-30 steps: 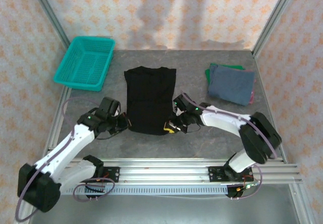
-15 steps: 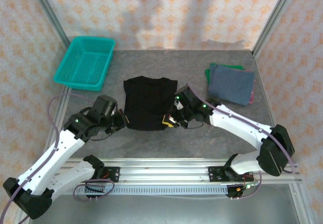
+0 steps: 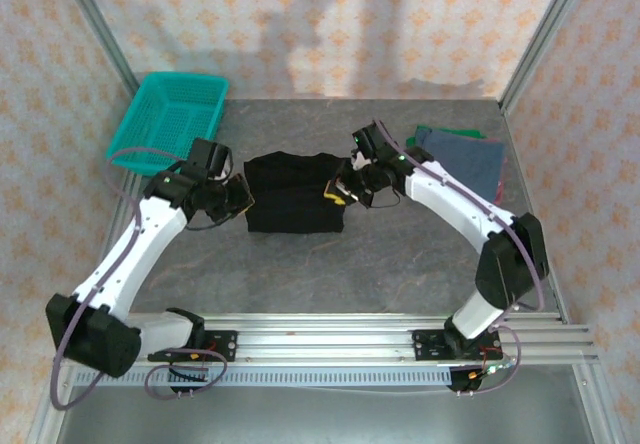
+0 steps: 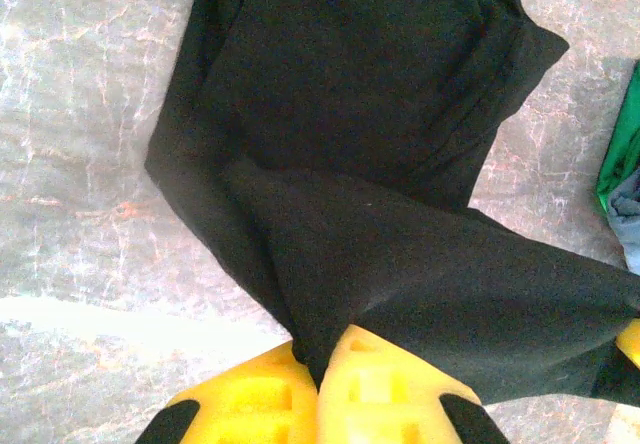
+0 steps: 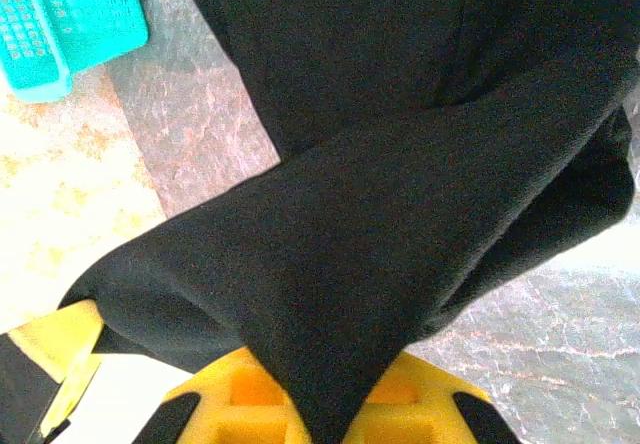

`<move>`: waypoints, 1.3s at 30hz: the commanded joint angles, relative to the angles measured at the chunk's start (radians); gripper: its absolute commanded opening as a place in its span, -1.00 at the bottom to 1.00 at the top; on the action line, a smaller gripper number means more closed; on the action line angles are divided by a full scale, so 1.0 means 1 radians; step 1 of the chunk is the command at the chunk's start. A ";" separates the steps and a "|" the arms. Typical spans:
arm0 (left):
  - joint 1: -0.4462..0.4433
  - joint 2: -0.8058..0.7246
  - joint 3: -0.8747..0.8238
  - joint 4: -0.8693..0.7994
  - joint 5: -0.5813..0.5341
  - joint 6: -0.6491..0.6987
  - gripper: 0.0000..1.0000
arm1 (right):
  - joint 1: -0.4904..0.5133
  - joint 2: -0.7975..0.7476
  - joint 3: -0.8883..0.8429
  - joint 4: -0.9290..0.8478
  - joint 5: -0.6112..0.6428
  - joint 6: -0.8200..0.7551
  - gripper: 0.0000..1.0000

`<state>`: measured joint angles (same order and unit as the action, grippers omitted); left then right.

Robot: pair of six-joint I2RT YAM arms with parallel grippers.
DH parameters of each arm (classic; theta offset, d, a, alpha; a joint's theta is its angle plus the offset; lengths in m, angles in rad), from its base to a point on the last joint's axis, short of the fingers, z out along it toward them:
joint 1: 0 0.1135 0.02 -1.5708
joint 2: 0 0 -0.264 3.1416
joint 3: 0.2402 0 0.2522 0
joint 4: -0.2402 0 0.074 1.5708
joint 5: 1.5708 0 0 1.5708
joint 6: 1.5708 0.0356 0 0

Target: Fold and stack the t-shirts

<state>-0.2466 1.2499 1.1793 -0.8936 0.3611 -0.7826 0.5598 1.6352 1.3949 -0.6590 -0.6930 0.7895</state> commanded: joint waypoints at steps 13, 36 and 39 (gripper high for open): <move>0.108 0.294 0.193 0.062 -0.015 0.091 -1.00 | -0.149 0.249 0.243 -0.105 -0.030 -0.096 -1.00; 0.213 0.750 0.788 0.130 -0.022 0.000 0.30 | -0.313 0.877 1.227 -0.049 -0.186 0.063 0.29; 0.199 0.668 0.802 0.096 -0.049 0.039 0.35 | -0.311 0.754 1.141 -0.256 -0.117 -0.158 0.59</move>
<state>-0.0265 2.0502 1.9331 -0.7506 0.3683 -0.7582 0.2253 2.5450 2.5370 -0.7113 -0.8364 0.7986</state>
